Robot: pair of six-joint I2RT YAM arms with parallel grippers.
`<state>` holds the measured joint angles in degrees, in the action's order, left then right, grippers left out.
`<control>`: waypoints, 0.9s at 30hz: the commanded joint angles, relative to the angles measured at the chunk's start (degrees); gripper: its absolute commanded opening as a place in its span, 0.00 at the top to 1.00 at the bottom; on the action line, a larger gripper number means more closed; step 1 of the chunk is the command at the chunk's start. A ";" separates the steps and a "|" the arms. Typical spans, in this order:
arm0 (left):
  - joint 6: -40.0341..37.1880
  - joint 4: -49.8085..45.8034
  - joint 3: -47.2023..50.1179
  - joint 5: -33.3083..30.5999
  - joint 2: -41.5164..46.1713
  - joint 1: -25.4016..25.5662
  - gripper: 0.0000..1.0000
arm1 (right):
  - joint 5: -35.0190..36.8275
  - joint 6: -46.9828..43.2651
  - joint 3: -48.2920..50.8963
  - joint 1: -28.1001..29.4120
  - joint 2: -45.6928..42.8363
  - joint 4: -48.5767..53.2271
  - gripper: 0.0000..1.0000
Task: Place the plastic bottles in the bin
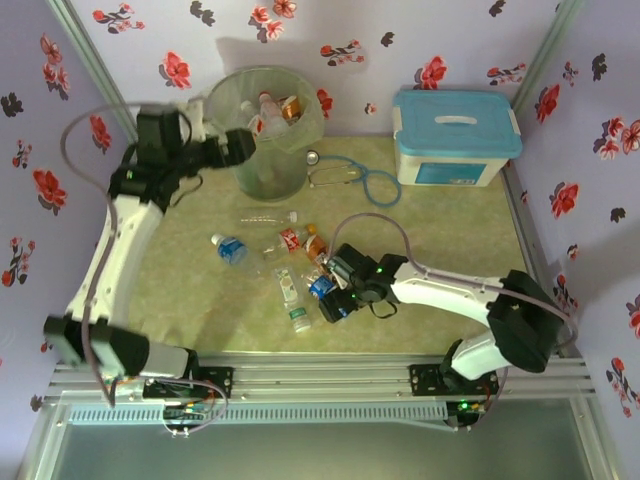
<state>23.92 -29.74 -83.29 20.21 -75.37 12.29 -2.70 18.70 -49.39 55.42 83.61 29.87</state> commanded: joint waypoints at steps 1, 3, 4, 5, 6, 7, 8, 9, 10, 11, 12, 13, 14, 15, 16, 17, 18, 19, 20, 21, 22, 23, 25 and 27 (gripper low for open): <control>6.08 6.88 13.41 0.12 7.03 -0.43 0.02 | 2.09 1.72 -1.92 0.38 2.32 -2.67 0.10; 9.26 8.74 20.62 0.08 11.68 -0.42 0.02 | 1.42 1.95 -2.12 0.37 3.62 -3.70 0.13; 11.30 9.77 23.72 0.05 13.57 -0.26 0.02 | 1.01 2.03 -2.48 0.31 4.42 -3.93 0.15; 13.32 10.96 27.19 0.62 15.54 -0.21 0.02 | 0.33 2.04 -3.07 0.38 5.44 -3.98 0.17; 15.03 11.73 30.08 1.03 17.31 -0.13 0.02 | -0.61 2.16 -3.60 0.39 6.35 -4.00 0.18; 16.30 12.15 32.30 1.06 18.56 -0.07 0.02 | -1.54 2.42 -3.79 0.33 7.25 -4.37 0.19; 17.53 12.41 34.64 1.06 20.04 0.06 0.02 | -2.47 2.81 -3.74 0.32 7.88 -5.11 0.20; 18.39 12.51 36.69 0.99 21.48 0.06 0.02 | -3.16 3.16 -3.76 0.46 8.53 -5.43 0.22; 19.06 12.61 38.23 0.64 22.83 0.10 0.02 | -3.29 3.35 -3.87 0.44 8.99 -5.43 0.22; 19.76 12.82 40.16 -0.48 24.45 0.07 0.02 | -3.09 3.43 -3.95 0.41 9.47 -5.34 0.24; 20.80 13.57 41.93 -1.75 25.94 0.04 0.02 | -2.70 3.45 -3.89 0.47 9.67 -5.27 0.26; 21.70 14.68 43.44 -2.90 26.96 0.06 0.02 | -2.30 3.44 -3.91 0.40 9.87 -5.14 0.29; 22.86 16.20 44.75 -3.52 27.59 0.03 0.03 | -1.90 3.44 -4.17 0.47 9.82 -4.56 0.30; 23.71 17.57 45.79 -3.52 27.54 0.08 0.03 | -1.74 3.30 -4.37 0.47 9.73 -4.00 0.33; 24.14 18.13 45.91 -3.26 27.05 0.09 0.03 | -1.65 3.19 -4.49 0.44 9.35 -3.56 0.34; 24.39 18.47 45.61 -2.54 26.21 0.01 0.03 | -1.44 3.03 -4.51 0.48 8.76 -3.04 0.35; 24.44 18.68 45.17 -1.78 25.26 0.17 0.03 | -1.14 2.75 -4.62 0.48 8.03 -2.27 0.35; 24.64 18.82 44.81 -1.46 24.59 0.19 0.03 | -0.93 2.62 -4.83 0.48 7.57 -1.55 0.37; 24.90 19.21 44.54 -1.33 24.05 0.49 0.03 | -0.61 2.41 -5.09 0.47 6.81 -0.58 0.40; 25.19 19.89 44.36 -1.07 23.87 0.72 0.03 | -0.55 2.31 -5.19 0.41 5.91 0.10 0.42; 25.38 20.33 44.20 -1.05 23.88 0.82 0.03 | -0.54 2.23 -5.19 0.48 5.10 0.55 0.43; 25.45 20.69 43.91 -1.01 23.95 0.97 0.03 | -0.47 2.09 -5.19 0.38 4.28 1.38 0.43; 23.97 19.02 42.29 -1.07 24.24 0.91 0.03 | 0.46 1.49 -5.92 0.34 2.54 4.18 0.44; 22.31 16.05 40.09 -1.78 24.80 0.89 0.02 | 1.81 0.66 -6.31 -0.18 -0.07 6.47 0.49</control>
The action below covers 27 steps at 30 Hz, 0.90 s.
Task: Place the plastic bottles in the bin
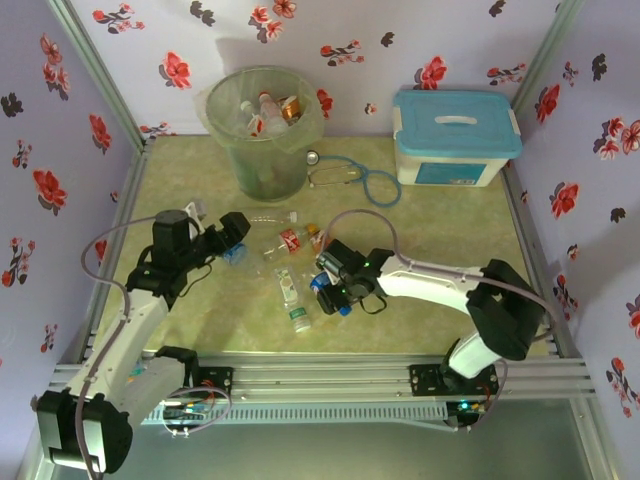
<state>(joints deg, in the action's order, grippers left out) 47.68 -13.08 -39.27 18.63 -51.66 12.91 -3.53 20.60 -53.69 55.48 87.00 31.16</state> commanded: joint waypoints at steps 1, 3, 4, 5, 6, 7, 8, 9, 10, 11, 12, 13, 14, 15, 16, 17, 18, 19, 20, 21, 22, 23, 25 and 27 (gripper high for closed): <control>-1.71 -1.40 -4.70 -0.26 1.25 0.35 0.02 | 2.49 -1.43 -2.04 -0.87 -4.94 5.93 0.49; -0.91 -1.18 -5.38 0.23 1.60 0.48 0.02 | 1.68 -1.55 -2.33 -2.08 -7.73 6.24 0.51; -0.35 -0.61 -5.47 0.96 1.69 0.77 0.02 | 0.86 -1.47 -2.43 -2.85 -9.07 5.76 0.52; 0.18 -0.14 -5.47 1.47 1.73 0.93 0.02 | 0.15 -1.23 -2.41 -3.45 -10.20 5.10 0.52; 0.77 0.58 -5.34 1.89 1.75 1.30 0.02 | -0.52 -1.01 -2.52 -4.12 -11.24 4.27 0.52; 1.36 1.68 -5.09 2.48 1.82 1.77 0.02 | -0.71 -0.75 -2.76 -4.71 -12.37 3.04 0.52; 2.09 2.82 -4.75 2.91 1.94 2.21 0.02 | -0.62 -0.43 -2.82 -5.30 -13.20 1.66 0.52; 3.30 5.03 -4.11 3.33 1.79 2.95 0.02 | -0.60 0.06 -3.02 -6.00 -14.21 -0.51 0.53; 4.66 7.70 -3.27 3.63 1.63 3.82 0.01 | -0.56 0.59 -3.03 -6.51 -14.93 -3.18 0.53; 5.81 11.85 -2.36 4.28 1.16 5.27 0.00 | -0.41 1.77 -2.84 -7.08 -15.64 -6.79 0.53; 6.68 16.34 -1.46 4.41 0.45 7.40 0.00 | -1.20 2.66 -2.74 -7.57 -15.95 -10.32 0.53; 7.56 20.38 -0.78 4.23 -0.36 9.39 0.00 | -2.14 3.14 -3.08 -7.82 -15.80 -12.94 0.54; 8.33 23.93 -0.57 4.26 -1.44 11.39 0.00 | -2.70 3.68 -3.68 -7.85 -15.48 -15.01 0.55; 8.63 25.97 -0.97 4.14 -2.43 13.13 0.00 | -3.43 3.77 -4.38 -7.83 -14.98 -16.65 0.55; 8.85 27.01 -1.38 3.65 -3.48 14.55 0.00 | -4.07 3.79 -4.94 -7.81 -14.65 -18.02 0.55; 9.13 27.85 -1.88 2.95 -4.70 15.92 0.00 | -4.89 3.75 -5.35 -7.81 -14.25 -19.45 0.55; 9.26 29.20 -2.28 2.33 -5.99 17.25 0.00 | -5.52 3.50 -5.58 -7.76 -13.81 -20.59 0.55; 9.69 30.57 -2.45 2.09 -7.28 18.25 0.00 | -5.99 3.38 -6.00 -7.75 -13.47 -21.31 0.55; 10.39 32.77 -2.51 2.02 -8.91 19.25 0.00 | -6.64 3.26 -6.52 -7.83 -12.82 -21.53 0.55; 11.48 35.39 -2.33 2.08 -10.52 20.14 0.00 | -7.43 3.17 -7.01 -7.70 -12.20 -21.72 0.55; 12.26 37.51 -2.18 2.05 -12.03 20.86 0.00 | -8.20 3.22 -7.22 -7.68 -11.83 -22.18 0.55; 13.20 39.76 -2.22 2.19 -13.61 21.52 0.00 | -8.80 3.47 -7.13 -7.52 -11.70 -22.98 0.55; 13.58 41.54 -2.39 2.18 -15.62 22.49 0.00 | -9.42 3.66 -6.29 -7.21 -11.87 -24.82 0.55; 13.50 43.22 -2.44 1.25 -16.78 23.44 0.02 | -9.98 4.05 -6.01 -7.14 -11.86 -25.36 0.55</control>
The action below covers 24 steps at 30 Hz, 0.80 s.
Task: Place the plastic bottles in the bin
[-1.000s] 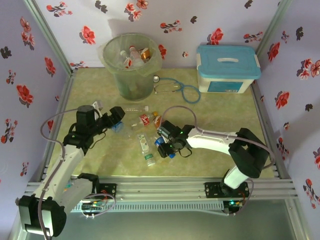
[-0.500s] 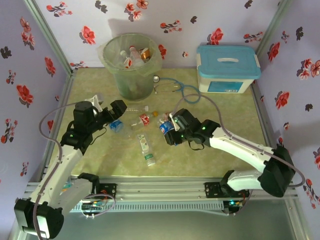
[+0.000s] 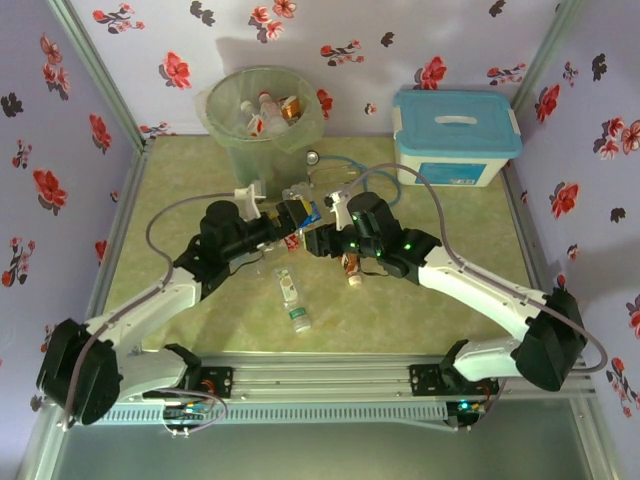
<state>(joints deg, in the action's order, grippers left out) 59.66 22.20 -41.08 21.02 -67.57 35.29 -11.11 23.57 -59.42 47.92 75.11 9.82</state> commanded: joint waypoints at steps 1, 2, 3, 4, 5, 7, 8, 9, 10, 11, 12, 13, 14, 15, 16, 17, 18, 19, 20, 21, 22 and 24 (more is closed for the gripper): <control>1.43 8.44 -0.73 -1.44 -1.35 1.27 0.05 | -2.41 1.09 -0.19 0.46 0.11 -4.21 0.55; 1.34 8.65 -1.05 -1.42 -1.72 1.49 0.09 | -2.21 1.04 -0.29 0.43 0.32 -4.21 0.55; 1.34 8.58 -1.40 -1.42 -2.19 1.54 0.14 | -2.00 0.86 -0.40 0.50 0.57 -4.12 0.55; 1.42 8.52 -1.64 -1.42 -2.47 1.58 0.19 | -1.80 0.72 -0.56 0.46 0.75 -4.03 0.55; 1.43 8.58 -1.72 -1.44 -2.64 1.54 0.23 | -1.80 0.66 -0.70 0.45 1.08 -3.93 0.55; 1.34 8.57 -1.74 -1.58 -2.68 1.54 0.29 | -2.10 0.60 -0.87 0.44 1.65 -4.17 0.55; 1.34 8.57 -1.64 -1.81 -2.71 1.55 0.32 | -2.32 0.73 -0.95 0.43 1.87 -4.37 0.55; 1.34 8.44 -1.64 -2.09 -2.64 1.54 0.36 | -2.44 0.92 -0.91 0.44 2.17 -4.57 0.55; 1.42 8.16 -1.70 -2.39 -2.56 1.54 0.38 | -2.62 0.99 -0.96 0.43 2.34 -4.72 0.54; 1.43 7.88 -1.81 -2.59 -2.40 1.53 0.40 | -2.68 1.03 -1.03 0.47 2.45 -4.80 0.53; 1.34 7.63 -1.97 -2.74 -2.37 1.54 0.41 | -2.79 1.01 -0.98 0.49 2.37 -4.90 0.51; 1.19 7.24 -2.29 -2.75 -2.34 1.46 0.41 | -2.81 0.96 -1.13 0.43 2.41 -4.90 0.48; 0.93 6.63 -2.87 -2.82 -2.39 1.23 0.41 | -2.77 0.63 -1.39 0.44 2.23 -4.69 0.42; 0.41 5.74 -3.67 -2.76 -2.38 0.82 0.41 | -2.53 0.20 -1.70 0.44 2.01 -4.17 0.37; -0.43 4.42 -4.39 -2.80 -2.18 0.46 0.41 | -2.27 -0.08 -1.89 0.39 1.63 -3.74 0.33; -2.08 2.41 -5.59 -2.77 -1.98 -0.27 0.40 | -1.78 -0.19 -1.68 0.26 1.01 -3.84 0.25; -3.86 -0.58 -6.97 -2.89 -1.44 -1.25 0.40 | -1.41 -0.12 -1.25 0.19 0.20 -4.21 0.17; -4.90 -2.73 -8.05 -3.00 -1.04 -2.33 0.40 | -1.52 -0.11 -1.00 0.15 -0.50 -4.33 0.15; -6.31 -4.25 -9.05 -2.77 -0.61 -3.47 0.40 | -1.38 -0.11 -0.74 0.15 -1.42 -4.22 0.11; -7.40 -5.48 -10.22 -2.35 -0.15 -4.66 0.40 | -0.62 -0.19 -0.26 0.05 -2.52 -3.85 0.07; -8.44 -6.77 -11.58 -1.89 0.11 -5.82 0.40 | 0.24 -0.26 0.22 0.00 -3.42 -3.76 0.05; -11.06 -10.72 -16.28 -1.09 -0.14 -8.89 0.42 | 2.69 -0.07 1.67 -0.32 -6.01 -3.12 0.03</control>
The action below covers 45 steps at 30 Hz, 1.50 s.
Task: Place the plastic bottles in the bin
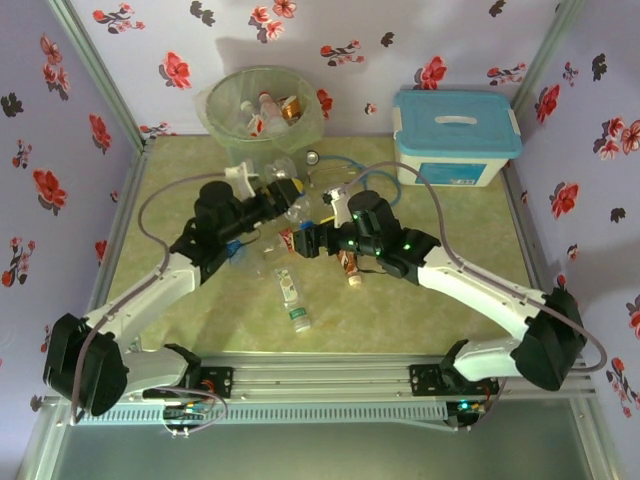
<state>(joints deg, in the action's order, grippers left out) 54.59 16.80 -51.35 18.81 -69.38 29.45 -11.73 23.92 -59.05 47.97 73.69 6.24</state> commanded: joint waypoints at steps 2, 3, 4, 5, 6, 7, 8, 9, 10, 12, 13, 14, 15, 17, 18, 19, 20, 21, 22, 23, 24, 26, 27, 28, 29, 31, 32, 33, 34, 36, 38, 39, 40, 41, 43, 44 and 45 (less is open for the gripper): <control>-8.55 -9.69 -11.89 1.49 0.39 -5.78 0.43 | 5.37 -0.32 2.56 -0.70 -6.77 1.09 0.02; -10.25 -11.98 -15.44 1.31 -0.83 -7.12 0.43 | 6.29 -0.28 3.15 -0.92 -7.75 1.45 0.02; -11.79 -14.31 -18.68 0.96 -2.02 -8.27 0.43 | 6.97 -0.31 3.56 -1.15 -8.34 1.79 0.02; -13.29 -16.43 -22.32 0.35 -3.66 -9.46 0.43 | 7.62 -0.30 4.07 -1.25 -8.85 2.29 0.02; -14.82 -17.29 -25.40 -0.43 -5.25 -10.62 0.43 | 8.14 -0.20 4.54 -1.30 -9.30 2.90 0.02; -15.42 -17.37 -27.58 -1.07 -6.70 -11.46 0.43 | 8.52 -0.06 4.92 -1.37 -9.67 3.30 0.02; -15.32 -17.16 -30.03 -1.68 -8.62 -12.48 0.43 | 8.96 0.34 5.46 -1.37 -9.91 3.79 0.02; -15.57 -16.53 -32.50 -1.97 -10.49 -13.43 0.43 | 9.25 0.79 5.99 -1.32 -10.22 4.26 0.02; -15.79 -15.93 -34.52 -2.25 -12.45 -14.04 0.43 | 9.49 1.17 6.44 -1.37 -10.47 4.59 0.03; -14.94 -15.34 -39.52 -2.81 -17.39 -15.54 0.43 | 9.95 2.29 7.94 -1.34 -11.39 4.80 0.03; -14.19 -14.92 -41.57 -2.81 -19.64 -15.97 0.43 | 10.10 2.65 8.40 -1.40 -11.71 4.94 0.03; -13.29 -14.31 -43.69 -2.66 -22.19 -16.60 0.43 | 10.23 3.02 8.91 -1.34 -12.00 5.22 0.03; -12.56 -13.85 -45.80 -2.57 -24.79 -16.87 0.44 | 10.23 3.31 9.35 -1.33 -12.33 5.49 0.03; -11.86 -13.59 -49.62 -1.50 -29.71 -17.22 0.44 | 10.14 3.66 10.14 -1.31 -12.90 5.96 0.03; -11.84 -13.78 -52.12 -1.01 -32.20 -17.24 0.44 | 10.15 3.80 10.54 -1.30 -13.35 6.16 0.03; -12.01 -14.42 -54.29 -0.80 -34.67 -17.27 0.44 | 10.19 3.87 10.82 -1.37 -13.71 6.53 0.03; -12.01 -15.18 -56.40 -0.62 -36.74 -17.24 0.44 | 10.14 4.01 11.09 -1.30 -14.15 6.80 0.03; -12.23 -16.15 -58.80 -0.53 -39.05 -17.30 0.43 | 10.28 4.11 11.36 -1.30 -14.60 7.18 0.03; -12.36 -16.99 -61.13 -0.39 -41.29 -17.25 0.43 | 10.51 4.20 11.64 -1.31 -15.08 7.46 0.03; -11.97 -17.74 -62.88 -0.12 -43.00 -17.31 0.43 | 10.70 4.20 11.92 -1.30 -15.54 7.63 0.03; -11.01 -18.11 -64.64 0.27 -45.18 -17.32 0.43 | 11.15 4.14 12.26 -1.37 -15.93 7.85 0.03; -9.78 -18.55 -67.88 1.99 -49.12 -17.07 0.44 | 11.83 3.96 12.38 -1.30 -16.30 8.52 0.03; -9.94 -19.99 -70.12 2.64 -51.14 -16.96 0.43 | 12.18 3.84 12.46 -1.31 -16.34 8.80 0.03; -10.74 -22.37 -72.27 2.94 -53.01 -16.74 0.43 | 12.50 3.76 12.46 -1.34 -16.30 9.00 0.03; -11.60 -24.56 -74.43 2.92 -54.56 -16.57 0.42 | 12.72 3.76 12.47 -1.30 -16.27 9.07 0.03; -13.27 -28.40 -77.56 2.90 -57.26 -16.27 0.40 | 12.74 4.01 12.55 -1.34 -16.10 9.23 0.03; -13.90 -30.17 -78.79 2.97 -58.43 -16.12 0.39 | 12.62 4.15 12.72 -1.36 -16.12 9.14 0.03; -14.27 -31.45 -79.28 3.37 -59.30 -15.94 0.38 | 12.52 4.39 12.90 -1.32 -16.12 8.90 0.03; -14.66 -32.03 -79.33 3.76 -59.90 -15.82 0.37 | 12.60 4.42 12.99 -1.32 -16.01 8.81 0.03; -16.29 -34.09 -79.55 4.37 -60.97 -15.48 0.32 | 13.03 4.17 12.82 -1.30 -15.80 9.13 0.03; -17.83 -35.74 -79.56 4.36 -61.55 -15.25 0.26 | 13.30 3.79 12.48 -1.32 -15.69 9.72 0.03; -18.17 -36.24 -79.44 4.40 -61.65 -15.21 0.22 | 13.31 3.61 12.31 -1.33 -15.51 9.97 0.03; -18.31 -36.47 -79.35 4.41 -61.74 -15.23 0.19 | 13.30 3.51 12.21 -1.34 -15.39 10.10 0.03; -18.67 -36.60 -79.14 4.50 -61.60 -15.24 0.16 | 13.23 3.48 12.12 -1.30 -15.22 10.15 0.03; -19.16 -36.58 -78.77 4.83 -61.03 -15.24 0.12 | 13.15 3.70 12.20 -1.33 -14.99 10.02 0.03; -19.33 -36.50 -78.49 4.83 -60.71 -15.23 0.10 | 13.05 3.85 12.27 -1.34 -14.73 9.74 0.03; -19.62 -36.55 -78.38 4.83 -60.25 -15.21 0.08 | 12.92 3.87 12.36 -1.30 -14.42 9.45 0.03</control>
<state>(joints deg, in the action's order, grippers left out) 36.97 -15.64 -129.29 21.71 -129.80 13.61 0.05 27.51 -46.76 46.85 58.63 15.53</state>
